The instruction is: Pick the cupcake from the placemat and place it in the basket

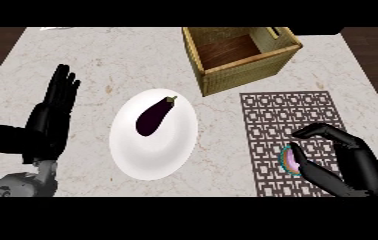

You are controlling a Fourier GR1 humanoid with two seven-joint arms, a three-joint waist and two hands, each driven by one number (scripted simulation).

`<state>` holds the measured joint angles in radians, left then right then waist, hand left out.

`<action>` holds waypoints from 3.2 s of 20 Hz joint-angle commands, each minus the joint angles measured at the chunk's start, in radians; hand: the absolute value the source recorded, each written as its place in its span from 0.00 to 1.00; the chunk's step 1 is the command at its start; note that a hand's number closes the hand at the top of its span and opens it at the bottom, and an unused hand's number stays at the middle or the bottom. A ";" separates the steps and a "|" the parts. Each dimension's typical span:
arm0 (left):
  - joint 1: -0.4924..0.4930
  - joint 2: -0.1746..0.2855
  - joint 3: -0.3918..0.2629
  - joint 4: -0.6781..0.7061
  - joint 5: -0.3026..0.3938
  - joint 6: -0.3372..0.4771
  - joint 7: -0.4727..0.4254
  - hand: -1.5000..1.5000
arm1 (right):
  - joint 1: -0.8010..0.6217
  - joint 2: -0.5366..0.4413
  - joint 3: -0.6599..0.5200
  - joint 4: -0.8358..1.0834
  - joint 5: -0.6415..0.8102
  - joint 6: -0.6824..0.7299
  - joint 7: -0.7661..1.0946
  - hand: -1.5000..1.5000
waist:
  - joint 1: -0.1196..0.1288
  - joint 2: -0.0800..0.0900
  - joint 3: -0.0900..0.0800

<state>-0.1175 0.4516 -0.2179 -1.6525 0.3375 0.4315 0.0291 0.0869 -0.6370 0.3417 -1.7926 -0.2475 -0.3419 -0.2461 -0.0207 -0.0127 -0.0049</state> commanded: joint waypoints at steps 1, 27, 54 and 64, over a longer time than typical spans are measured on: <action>0.010 -0.055 -0.039 0.030 -0.009 -0.016 -0.046 0.50 | 0.036 0.089 0.195 -0.147 0.249 -0.232 0.130 0.00 | 0.002 0.007 -0.001; 0.088 -0.102 -0.077 -0.033 -0.027 -0.016 -0.086 0.50 | 0.118 -0.548 -0.064 -0.748 0.484 0.143 1.538 0.00 | 0.026 0.012 -0.003; 0.065 -0.132 -0.026 0.001 -0.052 -0.073 -0.101 0.50 | -0.118 -0.247 0.218 -0.493 0.718 0.233 1.671 0.00 | 0.028 0.013 0.003; 0.115 -0.152 -0.032 0.005 -0.077 -0.082 -0.106 0.50 | -0.082 -0.112 0.206 -0.358 0.859 0.248 1.588 0.00 | 0.019 0.011 0.004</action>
<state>-0.0460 0.3105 -0.2412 -1.6421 0.2732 0.3550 -0.0528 -0.0325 -0.8040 0.5464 -2.1726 0.5551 -0.0740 1.2026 0.0053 -0.0002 -0.0014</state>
